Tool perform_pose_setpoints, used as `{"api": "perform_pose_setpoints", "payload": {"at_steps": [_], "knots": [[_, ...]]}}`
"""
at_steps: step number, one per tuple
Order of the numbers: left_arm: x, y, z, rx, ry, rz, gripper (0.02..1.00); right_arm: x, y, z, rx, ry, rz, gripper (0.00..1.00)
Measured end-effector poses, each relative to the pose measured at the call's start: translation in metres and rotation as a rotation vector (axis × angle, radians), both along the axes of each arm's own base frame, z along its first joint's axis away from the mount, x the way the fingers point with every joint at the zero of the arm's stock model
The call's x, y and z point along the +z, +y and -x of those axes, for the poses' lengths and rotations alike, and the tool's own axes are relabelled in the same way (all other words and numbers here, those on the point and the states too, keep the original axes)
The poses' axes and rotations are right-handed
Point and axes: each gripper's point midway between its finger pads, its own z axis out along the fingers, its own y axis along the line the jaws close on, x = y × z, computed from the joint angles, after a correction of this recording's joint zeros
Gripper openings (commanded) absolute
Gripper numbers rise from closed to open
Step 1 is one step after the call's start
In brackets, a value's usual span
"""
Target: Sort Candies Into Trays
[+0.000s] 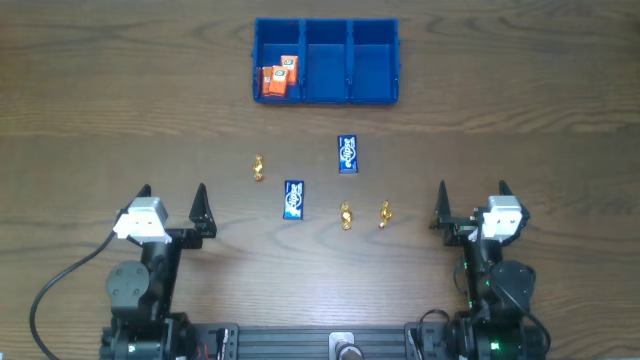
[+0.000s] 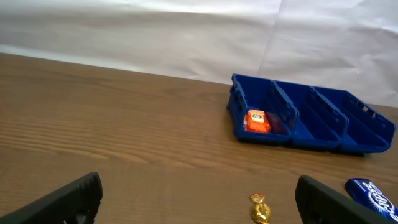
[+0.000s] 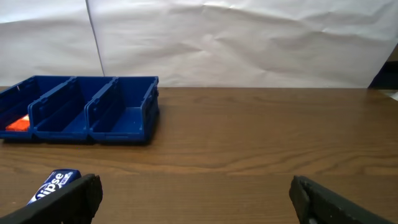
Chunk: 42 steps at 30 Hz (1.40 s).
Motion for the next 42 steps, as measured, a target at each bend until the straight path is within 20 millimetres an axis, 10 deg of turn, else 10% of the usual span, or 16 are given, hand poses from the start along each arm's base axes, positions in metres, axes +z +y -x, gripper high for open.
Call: {"api": "perform_pose_setpoints", "payload": {"at_steps": [22, 26, 33, 42], "knots": [[0.000, 0.000, 0.000, 0.000, -0.001, 0.000, 0.998, 0.003, 0.004, -0.002, 0.011, 0.081, -0.109, 0.998], [0.001, 0.000, 0.000, 0.000, -0.002, -0.003, 0.998, 0.053, 0.020, -0.014, 0.090, 0.218, -0.145, 0.998], [0.001, 0.000, 0.001, -0.001, 0.001, -0.003, 0.998, 0.079, 0.111, -0.064, 0.394, 0.633, -0.174, 0.998], [0.001, 0.000, 0.001, 0.000, 0.001, -0.003, 0.998, -0.007, 0.257, -0.053, 0.447, 1.179, -0.062, 0.998]]}}
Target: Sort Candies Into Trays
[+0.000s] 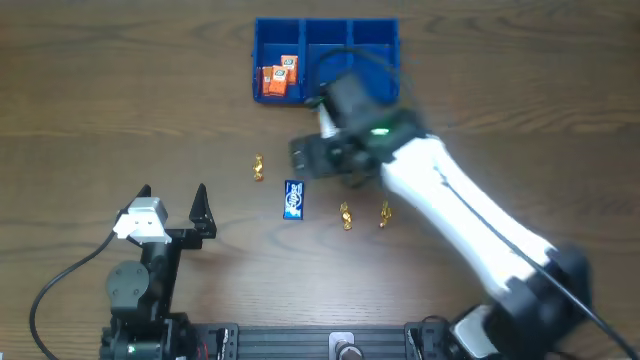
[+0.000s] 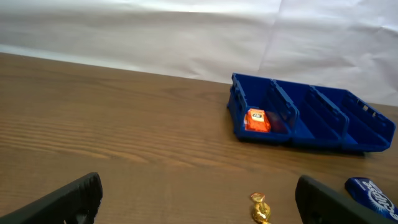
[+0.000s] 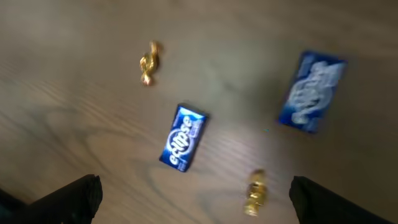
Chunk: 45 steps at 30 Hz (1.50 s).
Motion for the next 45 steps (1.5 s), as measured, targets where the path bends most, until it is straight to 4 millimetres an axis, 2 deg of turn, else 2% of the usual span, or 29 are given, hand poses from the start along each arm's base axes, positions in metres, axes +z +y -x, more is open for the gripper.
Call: {"api": "perform_pose_setpoints", "payload": {"at_steps": [4, 9, 13, 15, 17, 18, 19, 24, 28, 30, 35, 38, 41, 44, 45], "knots": [[0.000, 0.000, 0.000, 0.000, 0.000, 0.000, 0.998, -0.054, 0.035, 0.019, -0.031, 0.111, 0.113, 0.998], [0.000, 0.000, 0.000, 0.000, 0.000, 0.000, 0.998, -0.109, 0.048, 0.021, -0.127, 0.172, 0.237, 0.998], [0.000, 0.000, 0.000, 0.000, 0.000, 0.000, 0.998, -0.133, 0.056, 0.017, -0.164, 0.181, 0.291, 0.998], [0.000, 0.000, 0.000, 0.000, 0.000, 0.000, 0.998, -0.140, 0.051, 0.022, -0.186, 0.192, 0.331, 0.996], [0.000, 0.000, 0.000, 0.000, 0.000, 0.000, 0.998, -0.142, 0.046, 0.022, -0.204, 0.193, 0.354, 0.996], [0.000, 0.000, 0.000, 0.000, 0.000, 0.000, 0.998, -0.142, 0.045, 0.022, -0.215, 0.192, 0.362, 0.945], [0.000, 0.000, 0.000, 0.000, 0.000, 0.000, 0.998, -0.144, 0.043, 0.021, -0.228, 0.188, 0.370, 0.737], [0.000, 0.000, 0.000, 0.000, 0.000, 0.000, 0.998, -0.147, 0.041, 0.020, -0.249, 0.185, 0.378, 0.669], [0.000, 0.000, 0.000, 0.000, 0.000, 0.000, 0.998, -0.149, 0.043, 0.019, -0.253, 0.186, 0.378, 0.476], [0.000, 0.000, 0.000, 0.000, 0.000, 0.000, 0.998, -0.150, 0.045, 0.018, -0.258, 0.184, 0.370, 0.411], [0.000, 0.000, 0.000, 0.000, 0.000, 0.000, 0.998, -0.150, 0.047, 0.016, -0.257, 0.181, 0.363, 0.334], [0.000, 0.000, 0.000, 0.000, 0.000, 0.000, 0.998, -0.149, 0.047, 0.016, -0.256, 0.180, 0.360, 0.233], [0.000, 0.000, 0.000, 0.000, 0.000, 0.000, 0.998, -0.148, 0.047, 0.016, -0.252, 0.183, 0.365, 0.200], [0.000, 0.000, 0.000, 0.000, 0.001, 0.000, 0.998, -0.134, 0.047, 0.013, -0.224, 0.183, 0.380, 0.172], [0.000, 0.000, 0.000, 0.000, 0.000, 0.000, 0.998, -0.122, 0.047, 0.008, -0.213, 0.176, 0.385, 0.172]]}}
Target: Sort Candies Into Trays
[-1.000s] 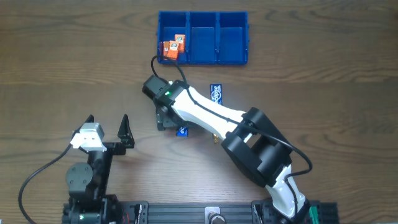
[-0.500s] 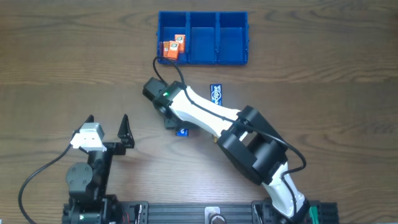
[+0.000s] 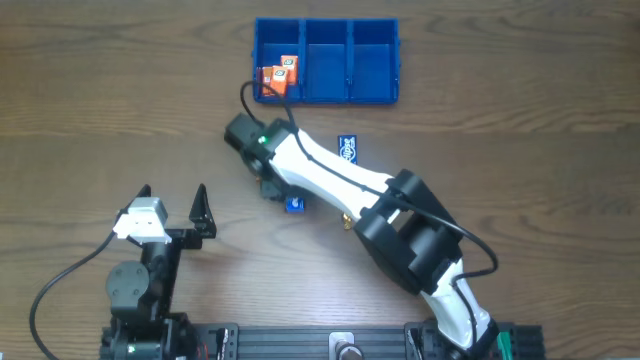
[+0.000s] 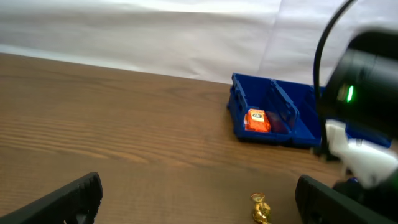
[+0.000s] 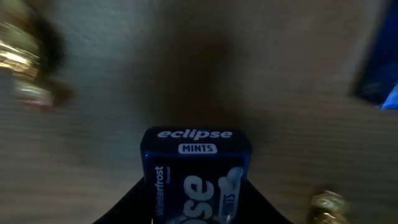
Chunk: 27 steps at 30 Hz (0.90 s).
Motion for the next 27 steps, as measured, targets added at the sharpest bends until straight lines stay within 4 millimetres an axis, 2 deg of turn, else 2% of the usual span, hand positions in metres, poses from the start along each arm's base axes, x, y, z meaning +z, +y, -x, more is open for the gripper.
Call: {"api": "perform_pose_setpoints", "payload": {"at_steps": [4, 7, 9, 12, 17, 19, 20, 22, 27], "knots": [[0.000, 0.000, 0.000, 0.000, 0.000, 0.000, 0.998, 0.070, -0.002, -0.033, 0.027, -0.086, 0.002, 0.174], [0.000, 0.000, 0.000, 0.000, 0.000, 0.000, 0.998, 0.128, -0.006, -0.075, 0.029, -0.226, -0.061, 0.176], [0.000, 0.000, 0.000, 0.000, 0.000, 0.000, 0.998, 0.163, -0.017, -0.112, 0.014, -0.347, -0.111, 0.176], [0.000, 0.000, 0.000, 0.000, 0.000, 0.000, 0.998, 0.188, -0.047, -0.157, -0.023, -0.471, -0.128, 0.176], [0.000, 0.000, 0.000, 0.000, 0.000, 0.000, 0.998, 0.193, -0.074, -0.207, -0.064, -0.586, -0.132, 0.185], [0.000, 0.000, 0.000, 0.000, 0.000, 0.000, 0.996, 0.194, -0.070, -0.225, -0.058, -0.639, -0.149, 0.196], [0.000, 0.000, 0.000, 0.000, 0.000, 0.000, 0.998, 0.186, -0.066, -0.237, -0.048, -0.661, -0.152, 0.196], [0.000, 0.000, 0.000, 0.000, 0.000, 0.000, 0.998, 0.166, -0.061, -0.246, -0.037, -0.654, -0.140, 0.196], [0.000, 0.000, 0.000, 0.000, 0.000, 0.000, 0.998, 0.115, -0.056, -0.257, -0.025, -0.599, -0.105, 0.196]]}}
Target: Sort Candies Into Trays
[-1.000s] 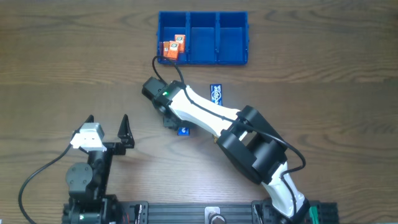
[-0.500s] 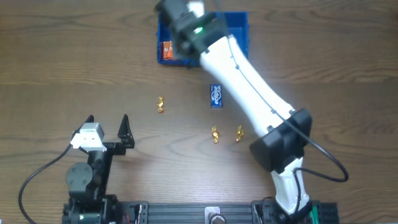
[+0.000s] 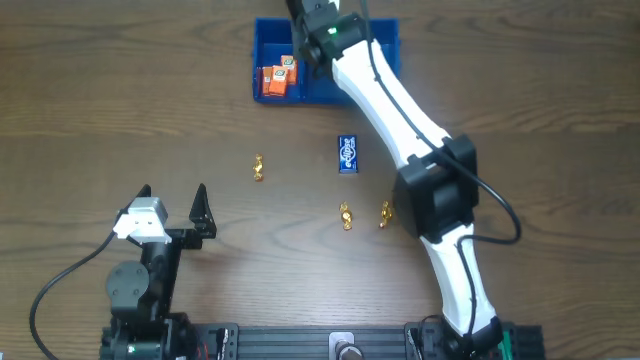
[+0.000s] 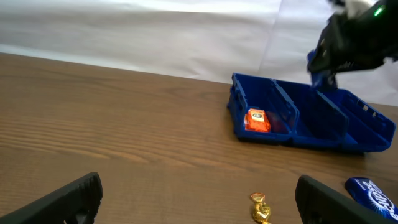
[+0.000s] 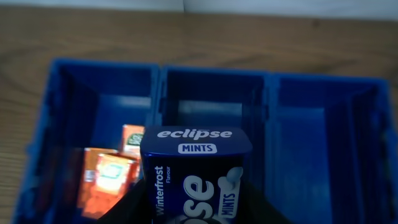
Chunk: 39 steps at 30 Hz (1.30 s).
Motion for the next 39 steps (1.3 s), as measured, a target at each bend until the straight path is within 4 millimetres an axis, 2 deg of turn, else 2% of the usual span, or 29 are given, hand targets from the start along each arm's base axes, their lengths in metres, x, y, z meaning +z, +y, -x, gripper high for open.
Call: {"api": "perform_pose_setpoints", "payload": {"at_steps": [3, 9, 12, 13, 14, 19, 23, 26, 27, 28, 31, 34, 36, 39], "knots": [[0.000, 0.000, 0.000, 0.000, 0.000, 0.000, 0.996, -0.016, -0.002, -0.003, -0.005, 0.021, 0.011, 0.198], [0.000, 0.000, 0.000, 0.000, 0.000, 0.000, 0.998, -0.020, -0.008, -0.004, -0.018, 0.030, 0.015, 0.281], [0.000, 0.000, 0.000, 0.000, 0.000, 0.000, 0.998, -0.021, -0.010, -0.003, -0.026, 0.039, 0.014, 0.428], [0.000, 0.000, 0.000, 0.000, 0.000, 0.000, 0.998, -0.021, -0.010, -0.002, -0.029, 0.042, 0.014, 0.581], [0.000, 0.000, 0.000, 0.000, 0.000, 0.000, 0.998, -0.022, -0.010, -0.001, -0.029, 0.046, 0.015, 0.671], [0.000, 0.000, 0.000, 0.000, 0.000, 0.000, 0.998, -0.024, -0.012, 0.001, -0.041, 0.059, 0.016, 0.787], [0.000, 0.000, 0.000, 0.000, 0.000, 0.000, 0.998, -0.029, -0.009, 0.007, -0.031, 0.069, 0.025, 0.829], [0.000, 0.000, 0.000, 0.000, 0.000, 0.000, 0.998, -0.044, -0.010, 0.035, -0.010, 0.112, 0.050, 0.840], [0.000, 0.000, 0.000, 0.000, 0.000, 0.000, 0.998, -0.046, -0.014, 0.052, 0.000, 0.136, 0.062, 0.840], [0.000, 0.000, 0.000, 0.000, 0.000, 0.000, 0.998, -0.044, -0.016, 0.061, 0.008, 0.142, 0.062, 0.840], [0.000, 0.000, 0.000, 0.000, 0.000, 0.000, 0.998, -0.025, -0.028, 0.111, 0.027, 0.165, 0.048, 0.840], [0.000, 0.000, 0.000, 0.000, 0.000, 0.000, 0.998, -0.015, -0.045, 0.143, 0.014, 0.177, 0.018, 0.840], [0.000, 0.000, 0.000, 0.000, 0.000, 0.000, 0.998, -0.028, -0.052, 0.159, 0.008, 0.220, 0.012, 0.840], [0.000, 0.000, 0.000, 0.000, 0.000, 0.000, 0.998, -0.075, -0.058, 0.182, 0.011, 0.326, 0.023, 0.840]]}}
